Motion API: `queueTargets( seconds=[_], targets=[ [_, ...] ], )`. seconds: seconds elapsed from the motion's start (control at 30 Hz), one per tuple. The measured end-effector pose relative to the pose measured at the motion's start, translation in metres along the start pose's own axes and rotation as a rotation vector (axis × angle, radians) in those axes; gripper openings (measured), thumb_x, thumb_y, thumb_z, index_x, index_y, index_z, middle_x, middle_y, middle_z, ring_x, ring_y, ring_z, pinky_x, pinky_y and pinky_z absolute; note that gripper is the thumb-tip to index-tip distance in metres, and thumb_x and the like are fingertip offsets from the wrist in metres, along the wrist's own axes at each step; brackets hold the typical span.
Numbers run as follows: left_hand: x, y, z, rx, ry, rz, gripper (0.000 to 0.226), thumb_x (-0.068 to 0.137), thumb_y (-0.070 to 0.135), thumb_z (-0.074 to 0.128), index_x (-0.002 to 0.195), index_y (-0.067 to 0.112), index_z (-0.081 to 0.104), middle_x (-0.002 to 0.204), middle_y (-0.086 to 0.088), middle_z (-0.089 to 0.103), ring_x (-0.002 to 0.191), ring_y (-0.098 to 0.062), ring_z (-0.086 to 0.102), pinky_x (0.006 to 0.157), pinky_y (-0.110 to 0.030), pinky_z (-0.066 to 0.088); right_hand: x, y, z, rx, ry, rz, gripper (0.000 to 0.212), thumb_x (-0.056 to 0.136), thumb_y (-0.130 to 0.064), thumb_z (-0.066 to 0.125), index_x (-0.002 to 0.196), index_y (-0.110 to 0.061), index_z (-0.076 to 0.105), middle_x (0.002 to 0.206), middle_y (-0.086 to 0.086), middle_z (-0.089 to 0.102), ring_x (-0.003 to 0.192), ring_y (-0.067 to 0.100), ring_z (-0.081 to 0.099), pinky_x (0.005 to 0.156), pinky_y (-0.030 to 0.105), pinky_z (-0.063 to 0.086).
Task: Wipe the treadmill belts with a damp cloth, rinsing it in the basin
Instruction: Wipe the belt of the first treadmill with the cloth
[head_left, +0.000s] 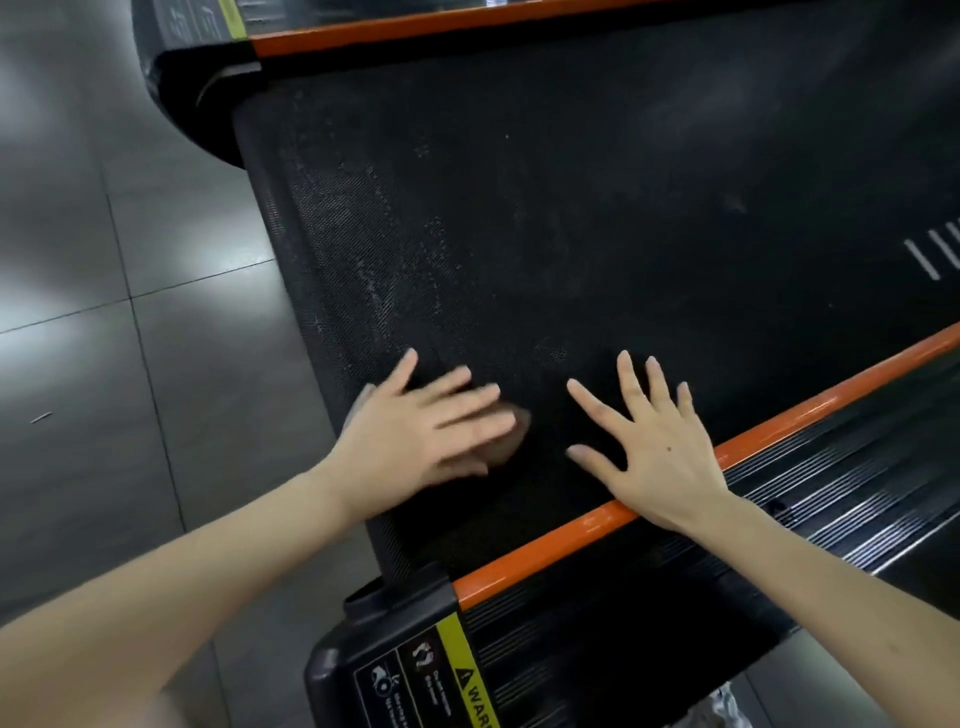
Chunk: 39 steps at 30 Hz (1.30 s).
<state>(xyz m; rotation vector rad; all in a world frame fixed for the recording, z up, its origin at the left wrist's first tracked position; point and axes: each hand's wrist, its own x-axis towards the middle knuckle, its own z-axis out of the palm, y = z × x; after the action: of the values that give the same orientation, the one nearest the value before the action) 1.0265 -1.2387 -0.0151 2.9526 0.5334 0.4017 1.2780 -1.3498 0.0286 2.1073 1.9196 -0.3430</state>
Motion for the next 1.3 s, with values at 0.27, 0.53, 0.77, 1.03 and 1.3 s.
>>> queueTargets(
  seconds=[0.27,0.53,0.77,1.03,1.3],
  targets=[
    [0.096,-0.155,-0.03,0.029,0.009,-0.827,0.051,0.096,0.047,0.043,0.144,0.028,0.039,0.153,0.001,0.033,0.141,-0.032,0.027,0.108,-0.062,0.02,0.001,0.001,0.006,-0.051,0.074,0.001,0.069,0.088,-0.075,0.012,0.146,-0.041,0.019,0.151,0.018,0.026,0.137,0.042,0.025,0.103,0.058,0.033],
    [0.055,-0.087,-0.019,0.033,-0.093,-0.219,0.048,0.095,0.045,0.036,0.133,0.023,0.054,0.14,0.0,0.05,0.127,-0.031,0.05,0.11,-0.058,0.02,0.005,-0.002,0.0,-0.041,-0.032,-0.023,0.078,0.073,-0.082,-0.012,0.143,-0.047,-0.011,0.156,0.021,-0.005,0.142,0.045,-0.004,0.113,0.057,0.006],
    [0.105,-0.151,-0.025,0.018,0.02,-0.521,0.042,0.099,0.04,0.04,0.132,0.018,0.054,0.135,-0.009,0.055,0.135,-0.03,0.04,0.116,-0.053,0.01,0.053,-0.016,-0.01,0.014,0.045,-0.043,0.076,0.072,-0.085,-0.004,0.141,-0.053,-0.013,0.155,0.021,-0.016,0.14,0.045,-0.016,0.113,0.061,-0.005],
    [0.136,-0.186,-0.022,0.031,0.146,-0.752,0.039,0.1,0.035,0.041,0.125,0.012,0.06,0.132,-0.013,0.058,0.131,-0.035,0.044,0.112,-0.047,0.025,0.156,-0.045,-0.027,0.03,0.203,-0.052,0.067,0.082,-0.078,0.003,0.144,-0.052,-0.004,0.157,0.014,-0.013,0.142,0.037,-0.017,0.11,0.064,-0.007],
    [0.064,-0.148,-0.022,0.2,-0.022,0.099,0.044,0.091,0.037,0.041,0.121,0.015,0.063,0.125,-0.006,0.063,0.116,-0.034,0.058,0.108,-0.049,0.025,0.154,-0.046,-0.028,0.047,0.218,-0.057,0.068,0.081,-0.078,0.0,0.144,-0.05,-0.001,0.157,0.016,-0.01,0.143,0.037,-0.015,0.11,0.064,-0.006]
  ],
)
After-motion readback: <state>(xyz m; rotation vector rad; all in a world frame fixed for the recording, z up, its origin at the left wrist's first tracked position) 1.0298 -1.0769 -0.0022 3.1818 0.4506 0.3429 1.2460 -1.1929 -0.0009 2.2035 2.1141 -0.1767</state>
